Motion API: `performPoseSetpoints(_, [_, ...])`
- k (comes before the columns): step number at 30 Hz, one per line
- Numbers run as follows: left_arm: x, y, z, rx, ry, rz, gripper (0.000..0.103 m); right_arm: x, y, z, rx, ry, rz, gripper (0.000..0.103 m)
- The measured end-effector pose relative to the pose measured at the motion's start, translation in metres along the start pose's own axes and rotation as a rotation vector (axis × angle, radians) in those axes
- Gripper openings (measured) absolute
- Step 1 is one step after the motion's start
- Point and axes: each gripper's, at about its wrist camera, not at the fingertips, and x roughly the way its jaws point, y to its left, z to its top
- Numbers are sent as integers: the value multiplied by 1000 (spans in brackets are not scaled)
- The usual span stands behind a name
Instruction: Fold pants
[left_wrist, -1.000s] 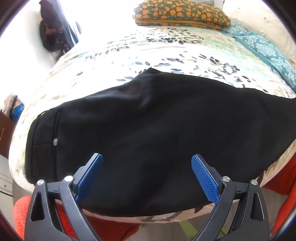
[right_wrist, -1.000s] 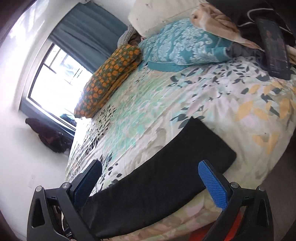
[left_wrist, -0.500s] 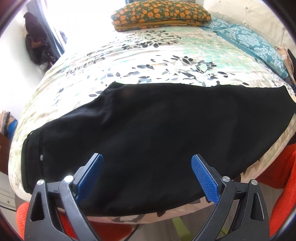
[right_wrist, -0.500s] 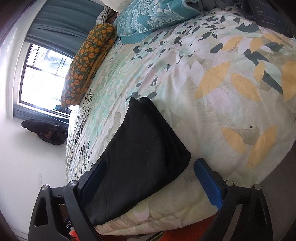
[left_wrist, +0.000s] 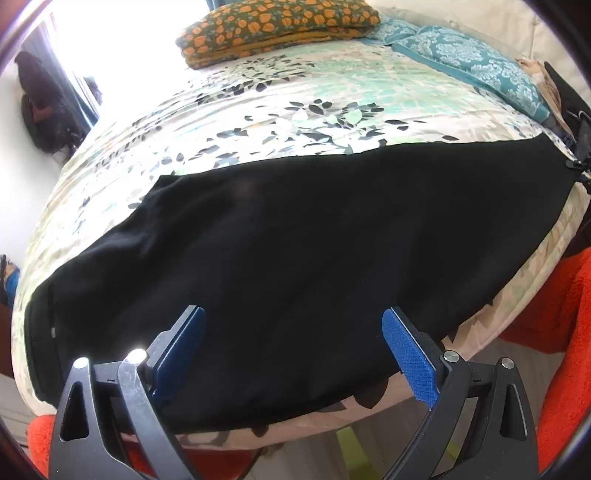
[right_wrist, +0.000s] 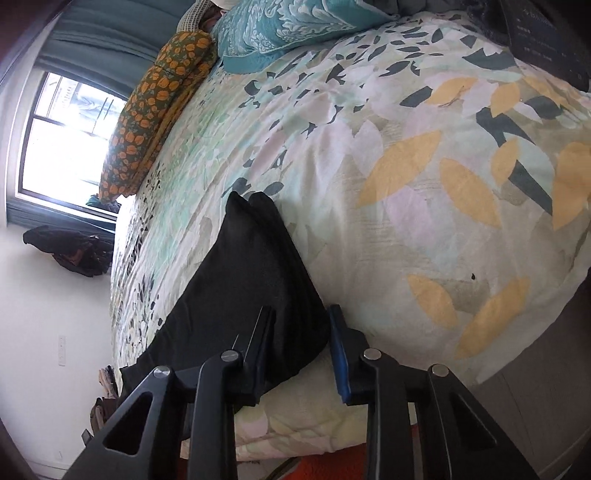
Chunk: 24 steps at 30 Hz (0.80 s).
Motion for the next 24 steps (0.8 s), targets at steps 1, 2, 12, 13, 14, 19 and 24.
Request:
performPoseSetpoints(1, [-1,4,-1,-15,-1,-3,97,-6,6,-3,12,-16,49,25])
performPoseSetpoints(2, [0,10,-1,-34,-1,-3,97,-12,13,-7,28,-29,109,23])
performPoseSetpoints(12, [0,91,-20,-301,-32,-15,97,33,194,-95,-66,91,500,22])
performPoseSetpoints(13, [-1,97,-23,-313,-38,-20,97,50,212,-111,-64,118,528,22])
performPoseSetpoints(14, [-2,101,-25,-323,-43,-22,97,68,229,-127,-59,149,553,22])
performPoseSetpoints(19, [-5,127,-33,-391,-57,-22,97,173,293,-207,19,289,618,22])
performPoseSetpoints(24, [-6,150,-44,-470,-56,-25,97,233,347,-283,-128,380,569,22])
